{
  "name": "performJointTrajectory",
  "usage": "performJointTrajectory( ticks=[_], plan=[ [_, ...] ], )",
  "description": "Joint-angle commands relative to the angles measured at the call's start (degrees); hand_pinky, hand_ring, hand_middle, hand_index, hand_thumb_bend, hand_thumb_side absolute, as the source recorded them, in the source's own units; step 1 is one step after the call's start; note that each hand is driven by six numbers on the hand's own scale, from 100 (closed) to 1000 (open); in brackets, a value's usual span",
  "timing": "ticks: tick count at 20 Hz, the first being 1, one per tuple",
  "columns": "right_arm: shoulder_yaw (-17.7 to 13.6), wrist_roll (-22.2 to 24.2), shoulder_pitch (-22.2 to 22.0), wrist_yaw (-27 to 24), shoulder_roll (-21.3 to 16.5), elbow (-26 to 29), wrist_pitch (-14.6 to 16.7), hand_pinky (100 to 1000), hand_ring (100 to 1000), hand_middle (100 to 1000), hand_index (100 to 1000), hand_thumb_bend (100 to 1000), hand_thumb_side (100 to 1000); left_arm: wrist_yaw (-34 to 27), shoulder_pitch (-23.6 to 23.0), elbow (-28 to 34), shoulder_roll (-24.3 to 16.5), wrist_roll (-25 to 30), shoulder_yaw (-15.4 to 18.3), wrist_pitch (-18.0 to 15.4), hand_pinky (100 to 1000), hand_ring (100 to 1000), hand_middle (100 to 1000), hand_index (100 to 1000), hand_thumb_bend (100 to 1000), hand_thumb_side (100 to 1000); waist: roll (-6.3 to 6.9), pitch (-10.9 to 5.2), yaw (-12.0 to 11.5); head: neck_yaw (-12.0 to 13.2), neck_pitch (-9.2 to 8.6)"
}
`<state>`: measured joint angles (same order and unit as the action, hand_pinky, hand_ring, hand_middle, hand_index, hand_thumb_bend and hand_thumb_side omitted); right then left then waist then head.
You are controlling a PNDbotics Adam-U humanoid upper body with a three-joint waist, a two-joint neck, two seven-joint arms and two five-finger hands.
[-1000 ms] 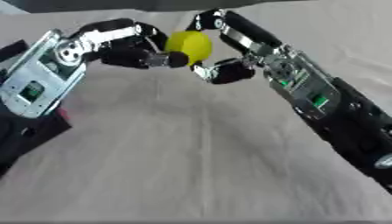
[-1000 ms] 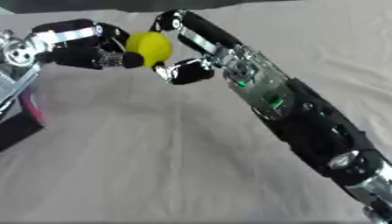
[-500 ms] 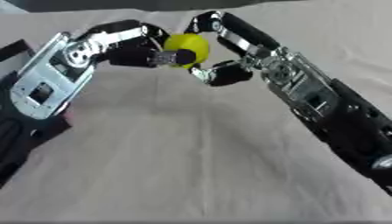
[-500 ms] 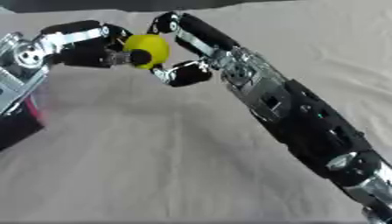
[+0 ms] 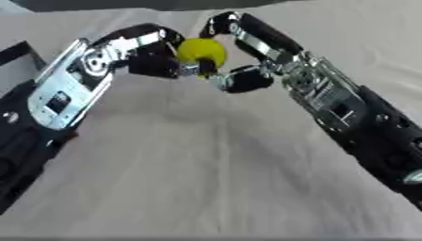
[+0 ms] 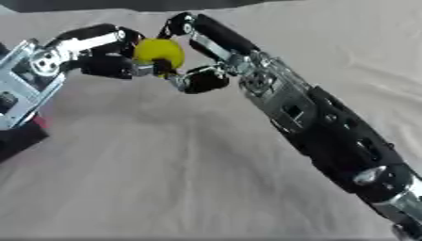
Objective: Pick up the objects with one hand, pass them to the other hand, and then place them into the box on the other side of the table.
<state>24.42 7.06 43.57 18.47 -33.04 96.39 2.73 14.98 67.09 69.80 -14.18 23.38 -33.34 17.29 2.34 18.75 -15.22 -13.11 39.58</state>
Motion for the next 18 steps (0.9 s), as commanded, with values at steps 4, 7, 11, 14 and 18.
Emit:
performJointTrajectory(
  ticks=[4,7,11,14,18],
  plan=[
    [-0.4,0.0,0.7,0.0,-0.8,1.9,0.0,849,796,599,580,100,100,-4.1,0.6,-0.4,-1.2,-3.4,0.5,1.9,882,681,617,621,100,389,-0.16,-1.14,0.0,0.3,-0.95],
    [-0.5,0.3,0.5,0.0,-0.8,1.8,-0.2,851,807,613,598,100,100,-5.5,0.6,-0.5,-1.3,-3.8,0.3,2.4,878,663,591,562,100,363,-0.18,-1.14,0.0,0.4,-1.05],
    [-0.5,1.2,0.3,0.3,-0.8,1.8,0.6,862,834,669,672,100,100,-6.3,0.5,-0.6,-1.3,-4.3,0.2,3.2,867,629,551,515,100,329,-0.18,-1.14,0.1,0.5,-1.11],
    [-0.7,2.1,0.2,0.8,-0.9,1.8,1.3,873,858,716,738,100,100,-6.4,0.4,-0.7,-1.4,-4.7,0.3,3.6,863,618,536,503,100,319,-0.2,-1.17,0.1,0.6,-1.13],
    [-0.8,3.5,0.1,1.5,-0.9,1.8,2.2,898,910,779,821,100,100,-6.4,0.1,-1.4,-1.4,-4.5,0.4,3.6,860,612,524,512,100,238,-0.22,-1.18,0.2,0.7,-1.13]
  ],
)
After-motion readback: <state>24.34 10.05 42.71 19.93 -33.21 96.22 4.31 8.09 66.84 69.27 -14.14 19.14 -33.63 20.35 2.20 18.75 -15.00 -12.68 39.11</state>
